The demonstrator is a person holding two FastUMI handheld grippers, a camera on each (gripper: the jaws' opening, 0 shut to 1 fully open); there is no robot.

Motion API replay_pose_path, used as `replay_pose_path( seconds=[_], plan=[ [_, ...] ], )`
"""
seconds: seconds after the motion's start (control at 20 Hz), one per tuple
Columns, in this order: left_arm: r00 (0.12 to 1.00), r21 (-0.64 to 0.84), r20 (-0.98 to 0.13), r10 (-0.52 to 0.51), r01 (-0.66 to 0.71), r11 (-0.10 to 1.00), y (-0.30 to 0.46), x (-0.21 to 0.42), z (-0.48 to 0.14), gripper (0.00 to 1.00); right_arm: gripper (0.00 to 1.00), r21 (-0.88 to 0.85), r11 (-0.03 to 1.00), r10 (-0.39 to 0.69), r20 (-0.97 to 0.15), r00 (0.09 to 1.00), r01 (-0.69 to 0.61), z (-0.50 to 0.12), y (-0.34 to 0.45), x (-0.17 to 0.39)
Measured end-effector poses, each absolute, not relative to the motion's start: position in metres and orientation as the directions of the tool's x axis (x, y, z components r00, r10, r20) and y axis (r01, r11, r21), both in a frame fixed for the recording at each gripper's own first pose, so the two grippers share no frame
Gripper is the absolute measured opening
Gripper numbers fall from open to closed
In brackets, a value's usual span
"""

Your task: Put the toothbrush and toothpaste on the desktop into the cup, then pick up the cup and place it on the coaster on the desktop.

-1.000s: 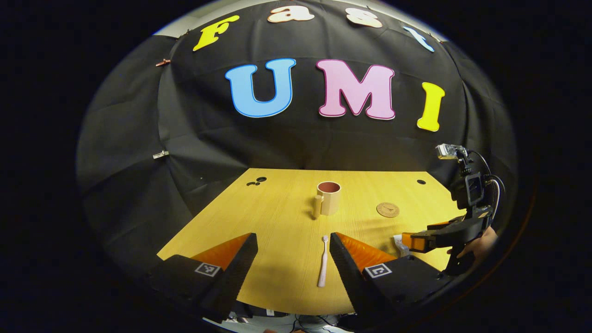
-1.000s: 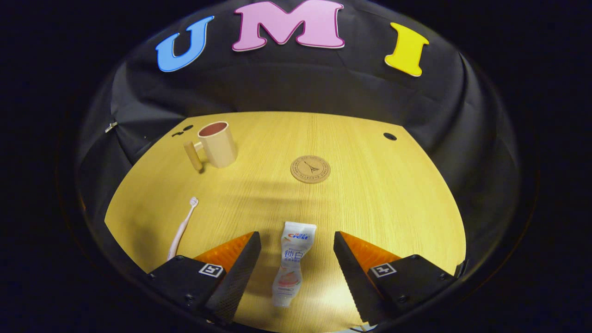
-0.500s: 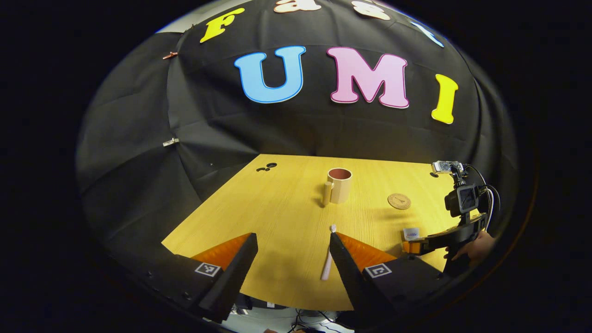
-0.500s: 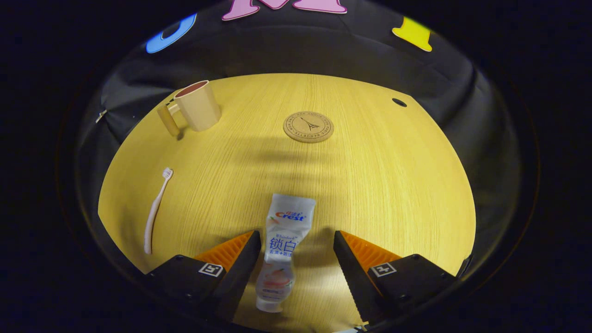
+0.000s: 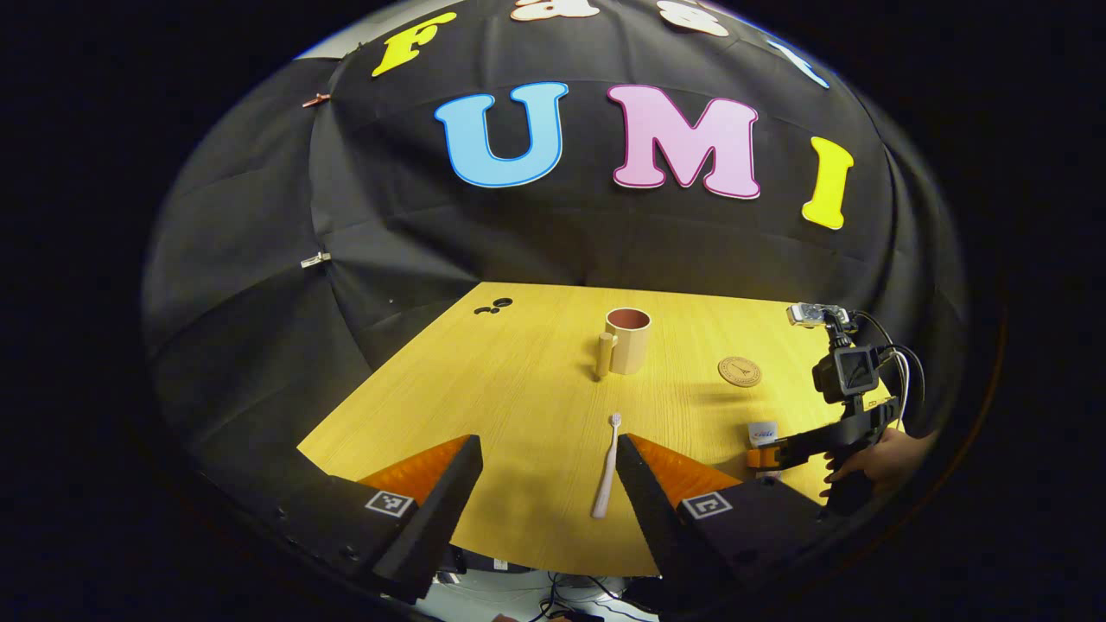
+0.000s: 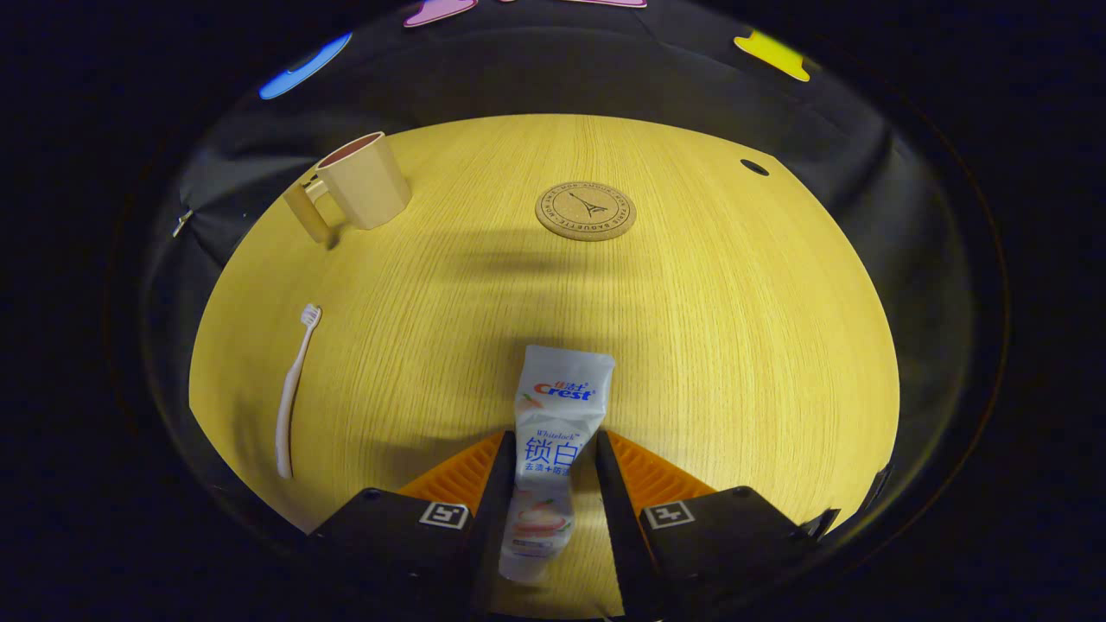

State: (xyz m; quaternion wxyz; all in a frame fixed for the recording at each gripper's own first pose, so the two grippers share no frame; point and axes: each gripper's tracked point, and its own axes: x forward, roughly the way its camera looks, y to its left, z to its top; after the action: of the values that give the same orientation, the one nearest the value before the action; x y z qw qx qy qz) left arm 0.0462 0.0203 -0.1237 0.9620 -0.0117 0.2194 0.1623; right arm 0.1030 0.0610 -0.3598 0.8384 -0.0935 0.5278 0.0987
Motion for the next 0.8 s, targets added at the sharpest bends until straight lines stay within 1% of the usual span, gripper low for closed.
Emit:
replay_pose_path(
  seconds=[0.05, 0.15, 0.25, 0.3, 0.4, 0.45, 0.5, 0.55, 0.7, 0.8],
  plan=[
    [0.854, 0.048, -0.424, 0.303, -0.313, 0.949, 0.018, 0.047, -0.123, 0.97, 0.58, -0.054, 0.957, 0.072, -0.908, 0.413, -0.286, -0.360, 0.063, 0.105],
    [0.859, 0.043, -0.420, 0.294, -0.304, 0.952, 0.015, 0.048, -0.123, 0.97, 0.57, -0.041, 0.958, 0.077, -0.918, 0.390, -0.284, -0.360, 0.062, 0.104],
    [0.861, 0.046, -0.418, 0.289, -0.298, 0.954, 0.013, 0.049, -0.123, 0.97, 0.57, -0.038, 0.962, 0.075, -0.917, 0.392, -0.272, -0.361, 0.061, 0.104],
    [0.862, 0.046, -0.418, 0.287, -0.296, 0.954, 0.011, 0.049, -0.123, 0.97, 0.55, -0.036, 0.961, 0.076, -0.917, 0.392, -0.273, -0.359, 0.061, 0.103],
    [0.860, 0.045, -0.424, 0.284, -0.293, 0.955, 0.009, 0.050, -0.125, 0.97, 0.37, -0.031, 0.962, 0.080, -0.919, 0.387, -0.272, -0.359, 0.060, 0.103],
    [0.859, 0.046, -0.426, 0.284, -0.293, 0.955, 0.008, 0.049, -0.126, 0.97, 0.34, -0.023, 0.961, 0.086, -0.921, 0.380, -0.275, -0.359, 0.060, 0.103],
    [0.858, 0.045, -0.429, 0.281, -0.290, 0.956, 0.007, 0.050, -0.128, 0.97, 0.29, -0.013, 0.961, 0.097, -0.921, 0.378, -0.278, -0.359, 0.059, 0.103],
    [0.858, 0.045, -0.433, 0.278, -0.288, 0.957, 0.005, 0.050, -0.131, 0.97, 0.30, 0.002, 0.959, 0.111, -0.922, 0.370, -0.284, -0.358, 0.060, 0.103],
    [0.855, 0.045, -0.442, 0.273, -0.283, 0.958, 0.007, 0.056, -0.137, 0.97, 0.30, 0.040, 0.952, 0.151, -0.923, 0.353, -0.302, -0.355, 0.056, 0.100],
    [0.854, 0.034, -0.448, 0.265, -0.280, 0.959, 0.011, 0.063, -0.141, 0.97, 0.30, 0.059, 0.949, 0.180, -0.909, 0.377, -0.310, -0.344, 0.052, 0.102]
  ],
)
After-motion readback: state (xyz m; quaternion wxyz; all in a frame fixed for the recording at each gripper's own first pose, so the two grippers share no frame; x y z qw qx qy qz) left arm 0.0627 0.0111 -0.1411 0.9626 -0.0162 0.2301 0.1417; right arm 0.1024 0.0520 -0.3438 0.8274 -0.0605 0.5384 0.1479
